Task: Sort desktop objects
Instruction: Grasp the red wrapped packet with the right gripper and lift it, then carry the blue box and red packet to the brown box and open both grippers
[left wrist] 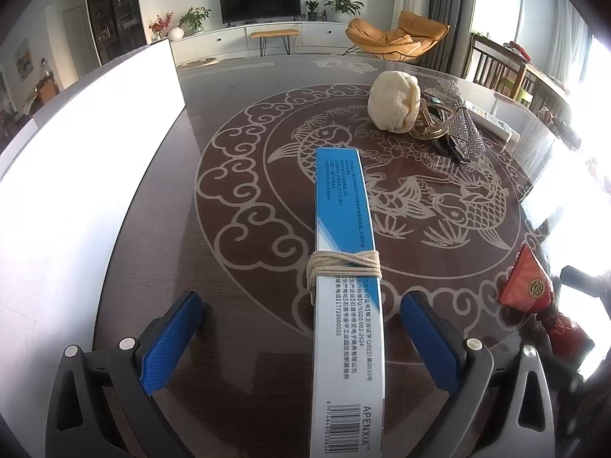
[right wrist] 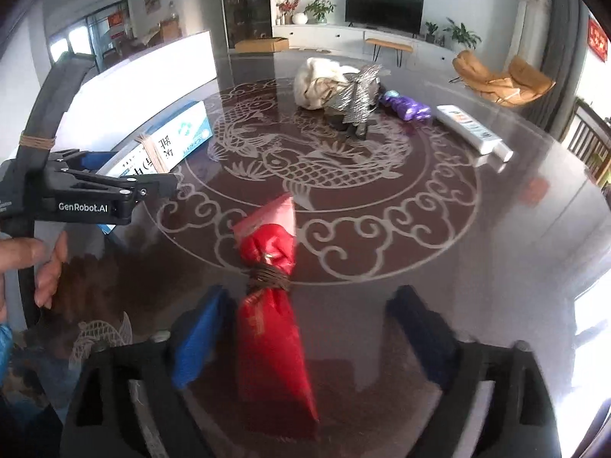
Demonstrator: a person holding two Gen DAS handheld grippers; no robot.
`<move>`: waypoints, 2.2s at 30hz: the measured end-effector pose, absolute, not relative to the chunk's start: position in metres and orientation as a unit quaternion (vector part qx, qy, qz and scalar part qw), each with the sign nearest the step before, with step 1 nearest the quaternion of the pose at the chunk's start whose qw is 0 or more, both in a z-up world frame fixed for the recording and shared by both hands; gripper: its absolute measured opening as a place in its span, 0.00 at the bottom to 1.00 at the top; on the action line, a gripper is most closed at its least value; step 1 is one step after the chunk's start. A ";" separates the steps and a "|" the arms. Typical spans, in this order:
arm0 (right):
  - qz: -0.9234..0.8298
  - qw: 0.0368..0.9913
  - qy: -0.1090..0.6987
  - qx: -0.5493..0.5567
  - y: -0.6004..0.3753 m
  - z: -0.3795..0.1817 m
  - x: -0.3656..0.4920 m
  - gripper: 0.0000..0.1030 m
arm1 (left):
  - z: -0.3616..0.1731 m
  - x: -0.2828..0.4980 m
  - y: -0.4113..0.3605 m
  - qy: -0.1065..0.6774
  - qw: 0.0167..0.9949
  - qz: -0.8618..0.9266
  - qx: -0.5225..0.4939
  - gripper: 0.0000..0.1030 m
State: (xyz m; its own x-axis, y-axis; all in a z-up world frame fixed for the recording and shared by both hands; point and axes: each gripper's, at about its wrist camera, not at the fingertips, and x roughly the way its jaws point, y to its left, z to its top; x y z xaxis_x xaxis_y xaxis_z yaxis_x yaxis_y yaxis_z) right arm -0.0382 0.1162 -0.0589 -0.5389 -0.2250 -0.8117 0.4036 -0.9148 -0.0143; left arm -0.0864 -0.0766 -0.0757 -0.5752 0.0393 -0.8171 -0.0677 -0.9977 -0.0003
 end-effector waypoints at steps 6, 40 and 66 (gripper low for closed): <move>-0.870 0.183 0.099 0.447 0.120 -0.060 -0.044 1.00 | -0.076 -0.086 -0.076 0.016 0.030 0.887 -0.460 1.00; -0.870 0.182 0.099 0.447 0.119 -0.059 -0.044 1.00 | -0.075 -0.087 -0.076 0.016 0.030 0.887 -0.460 1.00; -0.879 0.209 0.011 0.429 0.119 0.007 -0.009 0.22 | 0.002 0.011 -0.089 -0.081 0.123 0.909 -0.390 0.20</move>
State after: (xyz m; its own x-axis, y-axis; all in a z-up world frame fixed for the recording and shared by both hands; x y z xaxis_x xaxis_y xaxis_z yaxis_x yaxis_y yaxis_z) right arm -0.0088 0.1189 0.0066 -0.5441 -0.3577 -0.7589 0.3769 -0.9124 0.1598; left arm 0.0113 -0.0893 0.0019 -0.6659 0.2875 -0.6884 -0.1614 -0.9564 -0.2433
